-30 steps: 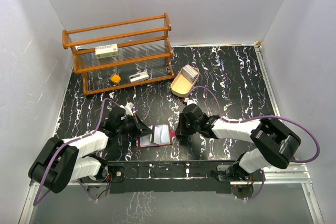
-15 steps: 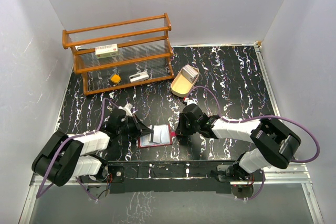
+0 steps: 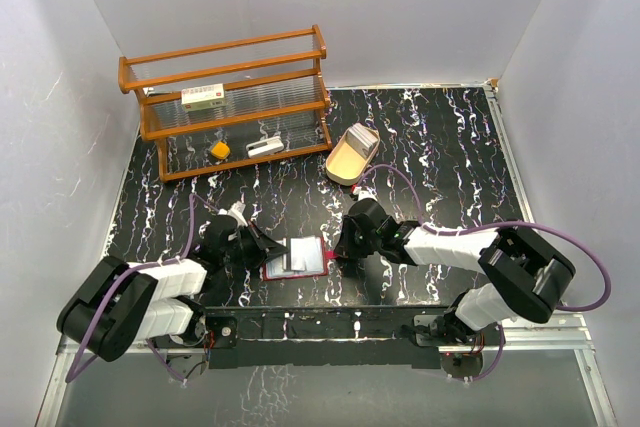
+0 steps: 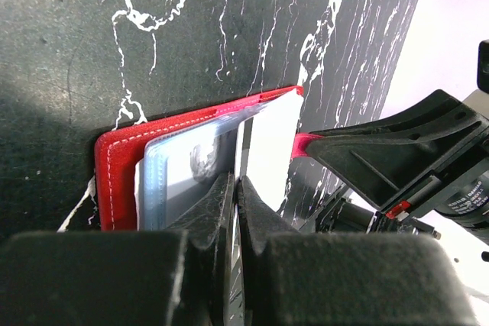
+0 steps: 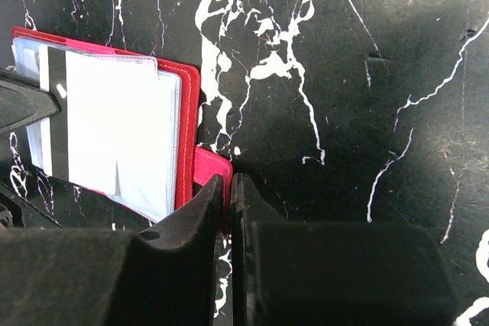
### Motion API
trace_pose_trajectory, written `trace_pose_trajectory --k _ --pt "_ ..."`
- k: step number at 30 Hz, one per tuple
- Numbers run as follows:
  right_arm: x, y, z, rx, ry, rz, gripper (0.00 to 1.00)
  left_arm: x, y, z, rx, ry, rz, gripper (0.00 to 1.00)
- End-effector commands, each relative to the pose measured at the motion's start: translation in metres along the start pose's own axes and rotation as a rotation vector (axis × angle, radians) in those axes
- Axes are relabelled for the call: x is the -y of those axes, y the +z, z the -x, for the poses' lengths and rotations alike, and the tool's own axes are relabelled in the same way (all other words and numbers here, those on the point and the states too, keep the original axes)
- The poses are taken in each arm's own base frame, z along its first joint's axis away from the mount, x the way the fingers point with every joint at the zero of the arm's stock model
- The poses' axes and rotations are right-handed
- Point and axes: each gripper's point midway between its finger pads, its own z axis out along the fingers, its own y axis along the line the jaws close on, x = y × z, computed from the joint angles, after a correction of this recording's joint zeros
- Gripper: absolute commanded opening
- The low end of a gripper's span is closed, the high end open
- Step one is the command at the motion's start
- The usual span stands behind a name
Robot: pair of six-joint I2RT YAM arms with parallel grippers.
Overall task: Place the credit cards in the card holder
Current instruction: Insert the credit card into the card holder.
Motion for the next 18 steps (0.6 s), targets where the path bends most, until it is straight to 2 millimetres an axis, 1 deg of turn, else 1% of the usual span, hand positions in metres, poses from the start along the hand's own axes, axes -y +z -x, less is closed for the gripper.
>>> trace_pose_trajectory --k 1,11,18 --pt "-0.0111 -0.0035 0.0130 0.059 0.011 0.032 0.00 -0.0036 0.0022 0.0054 0.052 -0.005 0.010 0.00" --pt "-0.0130 -0.0051 0.0132 0.068 0.029 0.045 0.00 -0.0036 0.0059 0.0040 0.078 -0.006 0.024 0.00" --pt "-0.0149 -0.0059 0.0130 0.078 0.045 0.065 0.00 0.0009 0.0075 0.0021 0.074 0.001 0.023 0.00"
